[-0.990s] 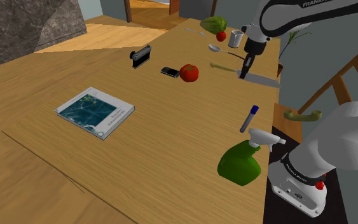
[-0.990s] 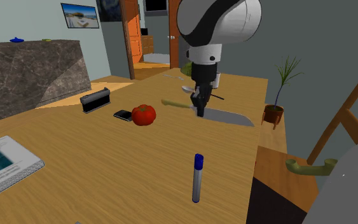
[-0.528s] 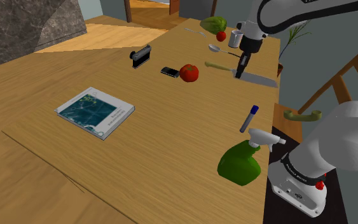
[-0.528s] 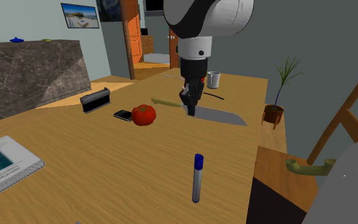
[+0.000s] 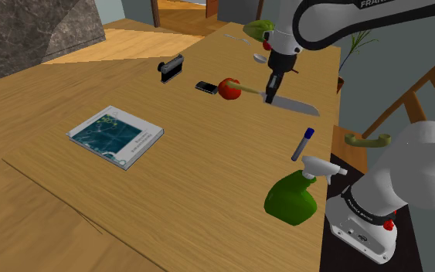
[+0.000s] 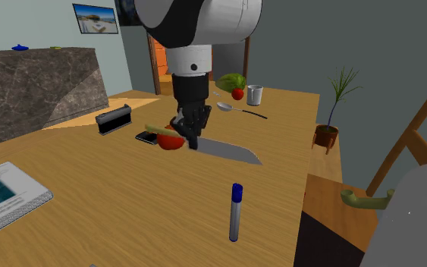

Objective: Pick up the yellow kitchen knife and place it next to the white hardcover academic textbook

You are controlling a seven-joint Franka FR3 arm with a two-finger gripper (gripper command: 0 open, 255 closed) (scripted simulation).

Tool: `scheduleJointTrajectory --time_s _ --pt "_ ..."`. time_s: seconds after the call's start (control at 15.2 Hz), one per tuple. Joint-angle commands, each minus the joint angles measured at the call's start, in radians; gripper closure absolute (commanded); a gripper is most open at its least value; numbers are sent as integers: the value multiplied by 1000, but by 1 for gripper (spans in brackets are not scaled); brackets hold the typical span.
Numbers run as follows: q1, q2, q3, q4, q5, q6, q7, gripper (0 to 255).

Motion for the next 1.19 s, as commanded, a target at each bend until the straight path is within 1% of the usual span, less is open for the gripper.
scheduleJointTrajectory --time_s 0.0,0.26,0.59,0.86,1.12 --pt "22 16 34 15 17 1 47 255" --pt "66 68 102 63 47 8 141 255" --pt "113 155 183 147 68 13 257 255" --pt "148 239 242 235 69 12 351 255" --pt "181 335 294 340 55 4 446 255"
